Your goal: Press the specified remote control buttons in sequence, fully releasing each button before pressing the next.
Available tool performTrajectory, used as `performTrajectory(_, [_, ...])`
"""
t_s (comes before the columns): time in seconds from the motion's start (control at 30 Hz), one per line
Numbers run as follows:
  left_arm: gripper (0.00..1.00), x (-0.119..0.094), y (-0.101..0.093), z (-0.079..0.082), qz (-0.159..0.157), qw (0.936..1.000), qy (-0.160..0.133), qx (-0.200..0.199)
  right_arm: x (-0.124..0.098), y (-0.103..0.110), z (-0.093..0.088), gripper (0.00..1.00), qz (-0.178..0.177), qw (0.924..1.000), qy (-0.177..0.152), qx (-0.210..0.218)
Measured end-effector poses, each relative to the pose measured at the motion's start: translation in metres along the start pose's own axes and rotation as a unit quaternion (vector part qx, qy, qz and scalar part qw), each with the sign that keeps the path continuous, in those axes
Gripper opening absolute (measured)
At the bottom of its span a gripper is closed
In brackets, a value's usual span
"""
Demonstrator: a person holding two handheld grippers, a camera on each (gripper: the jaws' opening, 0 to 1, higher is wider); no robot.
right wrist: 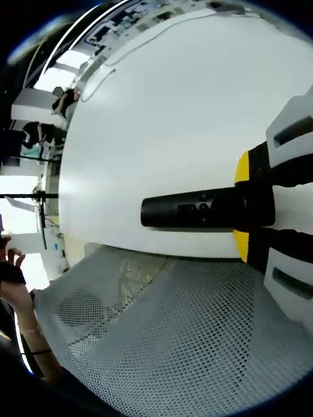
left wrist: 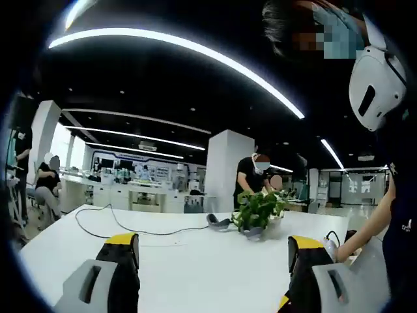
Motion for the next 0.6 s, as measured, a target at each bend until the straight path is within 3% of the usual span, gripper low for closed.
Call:
performTrajectory(0.13, [1.0, -0.016, 0.001, -0.004, 0.04, 0.9987, -0.017, -0.028, 0.0, 0.0, 0.0, 0.21, -0.001, 1.0, 0.003, -0.003])
performTrajectory(0.33, [1.0, -0.025, -0.003, -0.012, 0.047, 0.9976, -0.039, -0.033, 0.0, 0.001, -0.002, 0.21, 0.0, 0.9997, -0.001, -0.026])
performTrajectory(0.43, [1.0, -0.024, 0.0, -0.009, 0.059, 0.9972, -0.045, -0.004, 0.0, 0.0, -0.003, 0.21, 0.001, 0.9996, -0.008, -0.028])
performTrajectory(0.6, [1.0, -0.024, 0.001, -0.013, 0.058, 0.9977, -0.033, -0.007, 0.001, -0.003, -0.001, 0.2, 0.006, 0.9994, -0.001, -0.034])
Point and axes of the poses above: the point that each gripper's makers call its tool centre point, and the gripper's own axes: x roughly forward along the fingers, y roughly to its left, z roughly out of its top, the point moved 9 cm from there along -x, roughly backward along the fingers, and after that the axes turned 13 degrees about -x, right-handed, at the moved point
